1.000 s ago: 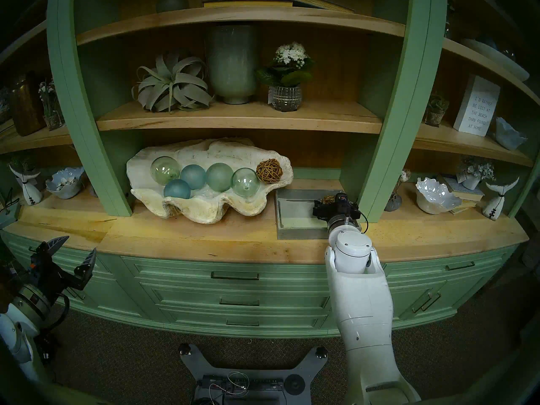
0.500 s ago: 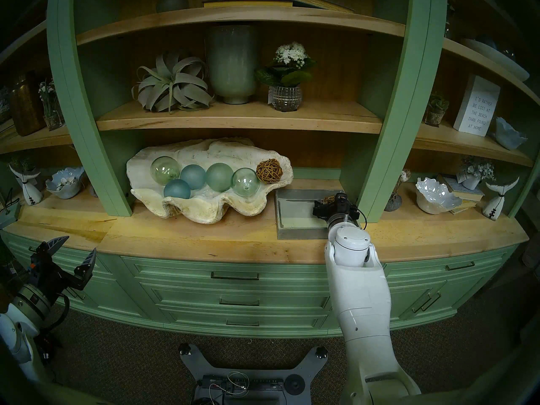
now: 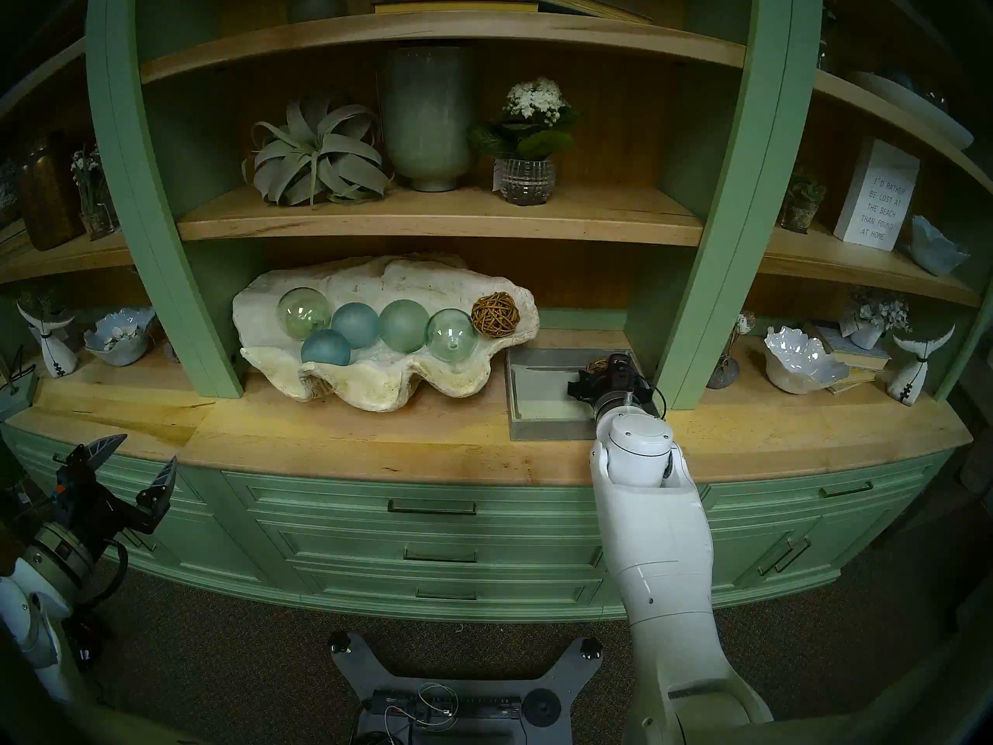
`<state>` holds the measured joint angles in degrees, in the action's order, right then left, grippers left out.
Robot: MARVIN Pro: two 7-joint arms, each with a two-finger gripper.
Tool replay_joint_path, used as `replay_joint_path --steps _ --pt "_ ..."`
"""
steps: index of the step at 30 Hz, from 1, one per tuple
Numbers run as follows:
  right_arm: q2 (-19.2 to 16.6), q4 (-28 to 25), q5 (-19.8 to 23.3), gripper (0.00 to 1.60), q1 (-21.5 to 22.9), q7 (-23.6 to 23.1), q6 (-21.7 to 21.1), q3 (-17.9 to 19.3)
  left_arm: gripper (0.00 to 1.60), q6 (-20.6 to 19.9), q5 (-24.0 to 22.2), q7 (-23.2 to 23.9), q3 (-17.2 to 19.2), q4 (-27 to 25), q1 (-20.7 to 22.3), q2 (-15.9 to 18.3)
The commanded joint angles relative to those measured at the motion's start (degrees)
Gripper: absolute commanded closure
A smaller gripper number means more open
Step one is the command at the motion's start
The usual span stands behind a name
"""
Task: Put wooden balls into bowl
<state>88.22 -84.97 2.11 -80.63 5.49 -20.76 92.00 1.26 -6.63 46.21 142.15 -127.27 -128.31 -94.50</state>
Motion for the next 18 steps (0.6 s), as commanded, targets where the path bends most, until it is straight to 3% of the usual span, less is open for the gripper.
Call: replay_joint_path --steps 1,5,18 --pt "-0.2 -1.8 0.0 1.60 1.4 -0.1 0.5 0.1 0.00 0.1 -0.4 0.0 0.2 -1.5 0.1 0.0" --pt "-0.1 -3.8 0.1 1.60 0.0 0.2 0.7 0.0 0.00 0.1 -0.4 0.0 0.2 -1.5 0.1 0.0" --pt "-2.1 -12.0 -2.6 1.60 -4.9 0.6 6.9 -2.1 0.00 0.2 -0.3 0.0 0.1 -1.4 0.2 0.1"
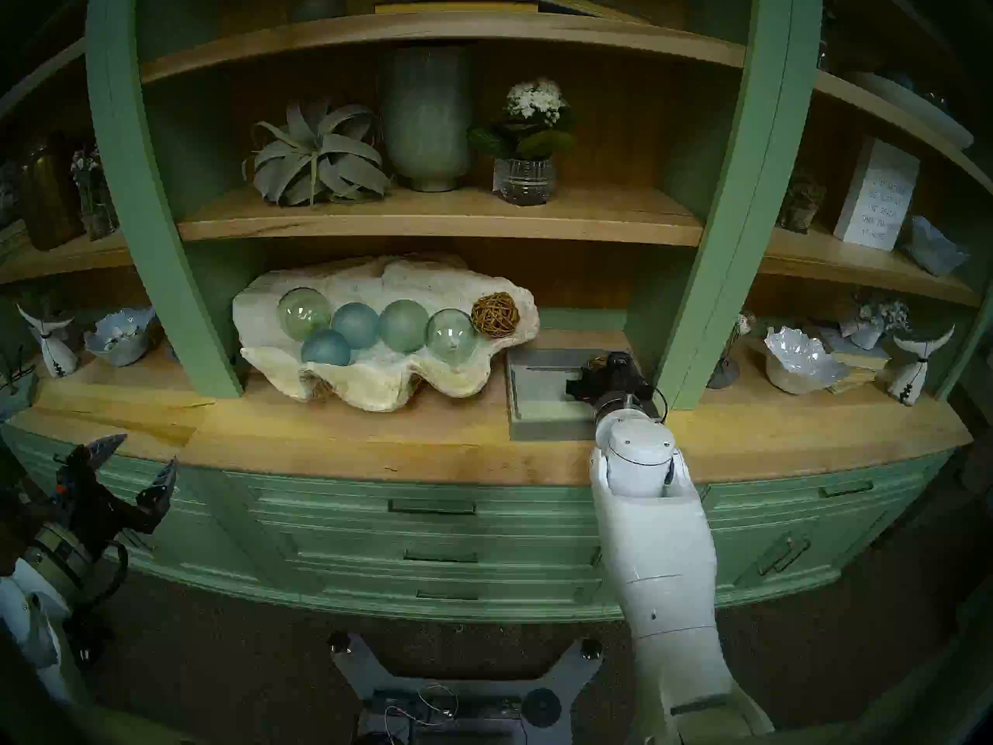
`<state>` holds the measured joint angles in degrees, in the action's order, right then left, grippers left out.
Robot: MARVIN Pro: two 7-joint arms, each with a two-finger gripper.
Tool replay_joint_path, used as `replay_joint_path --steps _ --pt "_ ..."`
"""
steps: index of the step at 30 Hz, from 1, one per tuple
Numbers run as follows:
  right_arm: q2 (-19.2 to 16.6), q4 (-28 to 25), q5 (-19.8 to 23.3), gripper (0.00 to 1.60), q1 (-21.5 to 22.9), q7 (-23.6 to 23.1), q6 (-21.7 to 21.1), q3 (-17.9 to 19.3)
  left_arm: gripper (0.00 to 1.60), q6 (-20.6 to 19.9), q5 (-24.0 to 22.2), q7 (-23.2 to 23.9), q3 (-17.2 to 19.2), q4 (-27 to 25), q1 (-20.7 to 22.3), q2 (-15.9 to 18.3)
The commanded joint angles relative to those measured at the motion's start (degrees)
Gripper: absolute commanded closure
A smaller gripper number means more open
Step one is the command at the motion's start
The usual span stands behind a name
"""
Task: Put wooden balls into bowl
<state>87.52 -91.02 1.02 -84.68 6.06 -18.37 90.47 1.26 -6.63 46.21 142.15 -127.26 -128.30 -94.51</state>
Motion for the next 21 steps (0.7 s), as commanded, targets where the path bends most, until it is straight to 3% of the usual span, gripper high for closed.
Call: replay_joint_path --steps 1,14,21 --pt "-1.5 -6.7 -1.8 1.60 -1.4 0.1 5.0 -0.7 0.00 0.2 -0.3 0.0 0.1 -1.4 0.2 0.1" --pt "-3.4 -14.5 -5.1 1.60 -8.7 -0.9 16.7 -5.4 0.00 0.2 -0.3 0.0 0.1 -1.3 0.2 0.1" --pt "-3.9 -18.7 -6.5 1.60 -10.6 -1.0 18.6 -6.5 0.00 0.2 -0.3 0.0 0.1 -1.4 0.2 0.1"
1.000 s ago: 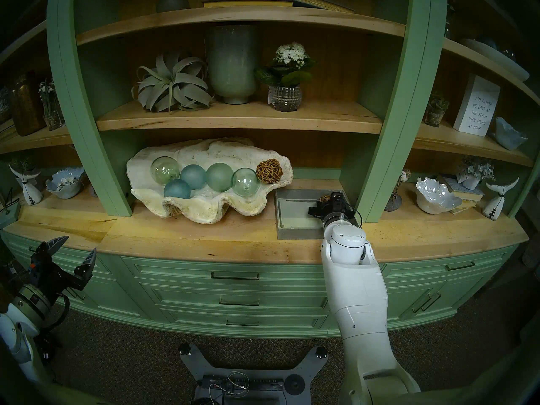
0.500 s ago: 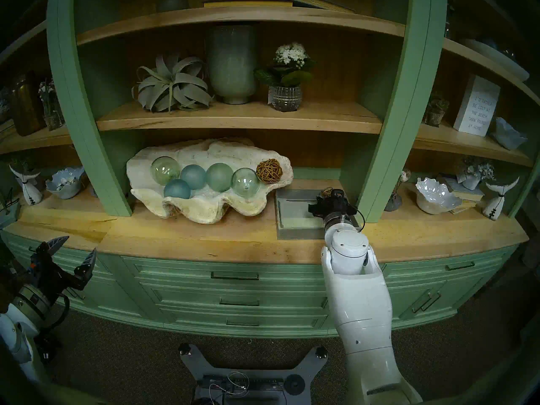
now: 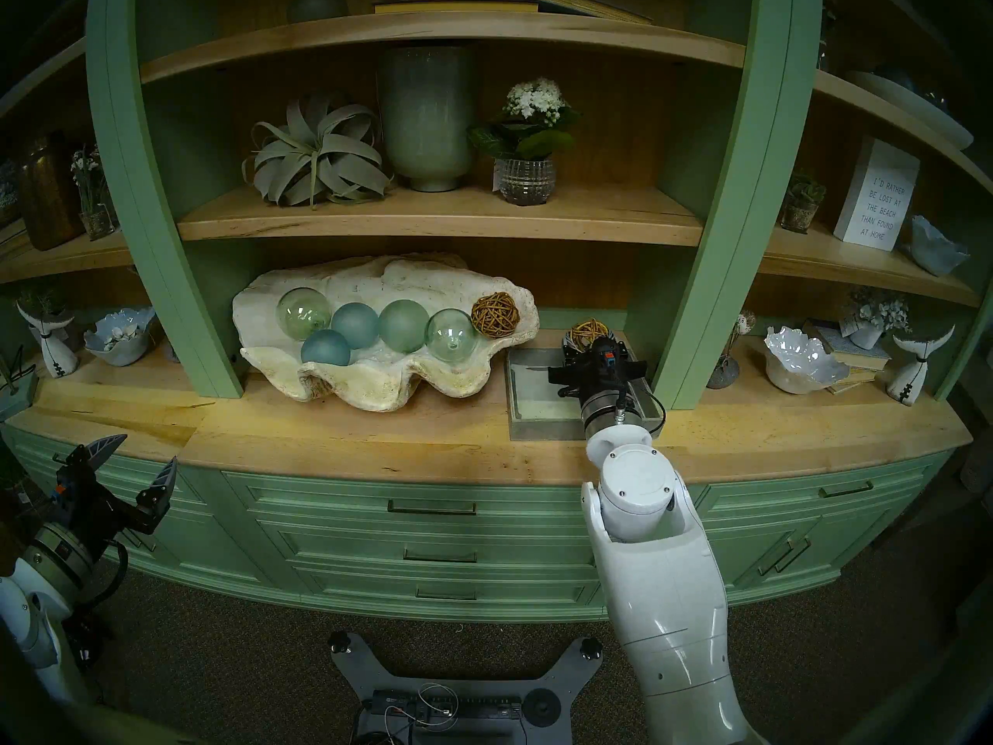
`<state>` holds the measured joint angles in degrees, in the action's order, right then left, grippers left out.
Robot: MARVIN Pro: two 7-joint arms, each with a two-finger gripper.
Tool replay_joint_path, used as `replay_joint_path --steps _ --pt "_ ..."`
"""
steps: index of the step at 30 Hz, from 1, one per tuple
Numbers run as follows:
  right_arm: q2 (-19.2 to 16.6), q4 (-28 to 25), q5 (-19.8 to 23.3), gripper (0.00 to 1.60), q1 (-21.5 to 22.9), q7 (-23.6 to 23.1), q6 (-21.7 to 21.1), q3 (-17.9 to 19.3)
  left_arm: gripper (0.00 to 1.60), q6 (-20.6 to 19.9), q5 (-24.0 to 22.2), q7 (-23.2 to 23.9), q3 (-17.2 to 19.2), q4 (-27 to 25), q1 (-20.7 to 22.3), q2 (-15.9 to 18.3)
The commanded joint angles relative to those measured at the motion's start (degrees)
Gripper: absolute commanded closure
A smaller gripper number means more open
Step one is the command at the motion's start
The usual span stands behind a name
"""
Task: Put wooden balls into bowl
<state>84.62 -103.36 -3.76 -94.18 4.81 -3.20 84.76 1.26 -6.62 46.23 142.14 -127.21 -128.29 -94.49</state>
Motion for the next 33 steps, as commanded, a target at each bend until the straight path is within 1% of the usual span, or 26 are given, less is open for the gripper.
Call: replay_joint_path --steps 1,4,5,9,10,13,18,24,33 --pt "-1.0 -5.7 -1.9 1.60 -0.8 0.3 4.5 -1.1 0.00 0.2 -0.3 0.0 0.1 -1.4 0.2 0.1" --pt "-1.3 -8.3 -2.8 1.60 -2.7 -0.2 4.6 -2.3 0.00 0.2 -0.3 0.0 0.2 -1.4 0.2 0.1" --pt "-1.1 -8.4 -2.8 1.60 -3.0 -0.2 5.1 -2.7 0.00 0.2 -0.3 0.0 0.2 -1.4 0.2 0.1" --pt "-2.1 -10.6 -3.1 1.60 -5.5 -1.9 6.1 -4.6 0.00 0.2 -0.3 0.0 0.2 -1.5 0.2 0.0" --pt "-2.4 -11.9 -2.5 1.60 -6.6 -2.8 5.6 -5.0 0.00 0.2 -0.4 0.0 0.2 -1.5 0.2 0.0" --pt "-2.9 -12.6 -2.3 1.60 -7.3 -4.1 5.8 -6.0 0.00 0.2 -0.4 0.0 0.2 -1.5 0.1 0.0" --pt "-3.1 -12.0 -1.9 1.60 -5.8 -5.9 6.3 -7.1 0.00 0.2 -0.4 0.0 0.2 -1.6 0.1 0.0" --pt "-2.6 -10.1 0.3 1.60 -3.2 -8.7 7.3 -7.7 0.00 0.2 -0.4 0.0 0.2 -1.5 0.1 0.0" --pt "-2.1 -7.6 1.5 1.60 0.8 -11.8 6.4 -9.5 0.00 0.2 -0.4 0.0 0.2 -1.5 0.2 0.0"
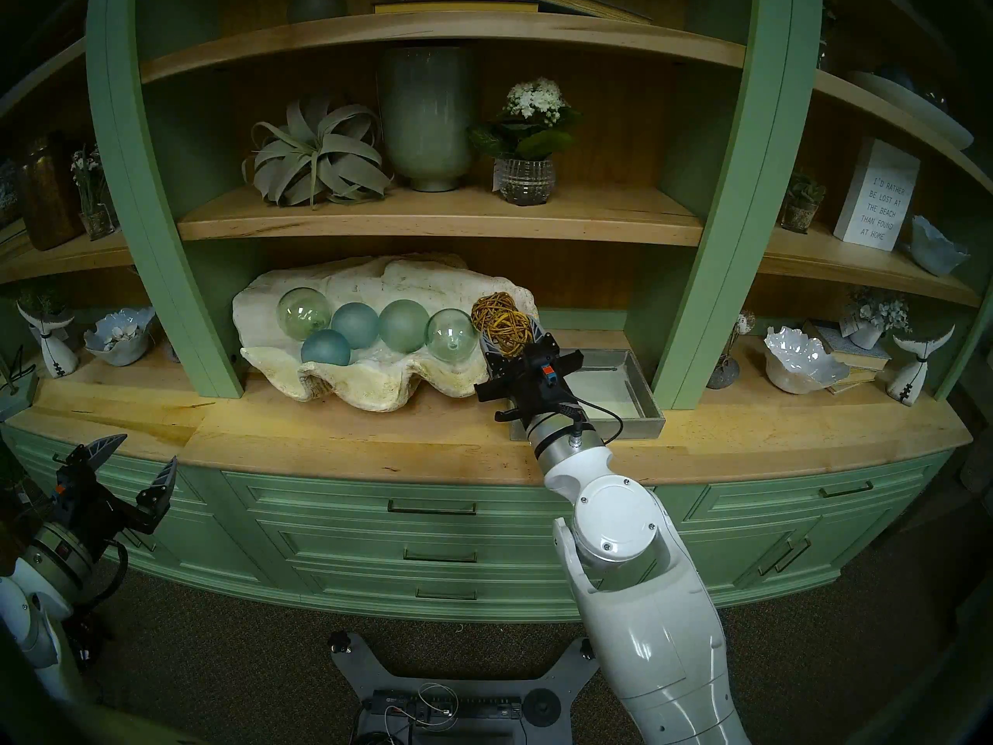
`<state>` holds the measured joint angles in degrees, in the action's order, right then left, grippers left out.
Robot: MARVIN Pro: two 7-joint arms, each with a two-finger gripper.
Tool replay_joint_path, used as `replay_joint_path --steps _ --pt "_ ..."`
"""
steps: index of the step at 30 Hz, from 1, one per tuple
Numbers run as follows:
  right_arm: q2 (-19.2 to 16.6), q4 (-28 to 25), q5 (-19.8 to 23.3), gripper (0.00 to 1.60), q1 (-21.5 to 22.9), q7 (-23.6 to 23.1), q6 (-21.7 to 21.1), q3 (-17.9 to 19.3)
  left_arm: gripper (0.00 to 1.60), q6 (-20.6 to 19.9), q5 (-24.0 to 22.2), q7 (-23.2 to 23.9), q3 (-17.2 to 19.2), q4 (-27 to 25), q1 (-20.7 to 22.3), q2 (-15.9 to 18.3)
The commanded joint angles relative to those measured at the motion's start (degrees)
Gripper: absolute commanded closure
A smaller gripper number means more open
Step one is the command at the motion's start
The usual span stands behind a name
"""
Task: Put wooden balls into bowl
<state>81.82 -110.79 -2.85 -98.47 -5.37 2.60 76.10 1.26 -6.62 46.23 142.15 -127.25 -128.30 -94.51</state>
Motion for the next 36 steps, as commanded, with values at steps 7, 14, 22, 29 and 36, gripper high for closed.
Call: replay_joint_path --steps 7,14,22,29,36 --pt "1.8 2.3 1.0 1.60 7.2 -3.2 -0.1 -2.9 0.00 0.2 -0.4 0.0 0.2 -1.5 0.2 0.0" --pt "2.9 4.6 1.0 1.60 8.9 -3.4 -0.7 -3.7 0.00 0.2 -0.4 0.0 0.2 -1.5 0.1 0.0" --pt "3.5 6.4 1.0 1.60 9.5 -3.5 -1.5 -4.1 0.00 0.1 -0.4 0.0 0.2 -1.5 0.1 0.0" --pt "3.6 8.0 1.4 1.60 10.2 -4.0 -2.9 -3.9 0.00 0.1 -0.4 0.0 0.2 -1.5 0.1 0.0" --pt "3.9 10.0 1.4 1.60 10.6 -4.1 -2.2 -3.8 0.00 0.1 -0.4 0.0 0.2 -1.5 0.1 0.0"
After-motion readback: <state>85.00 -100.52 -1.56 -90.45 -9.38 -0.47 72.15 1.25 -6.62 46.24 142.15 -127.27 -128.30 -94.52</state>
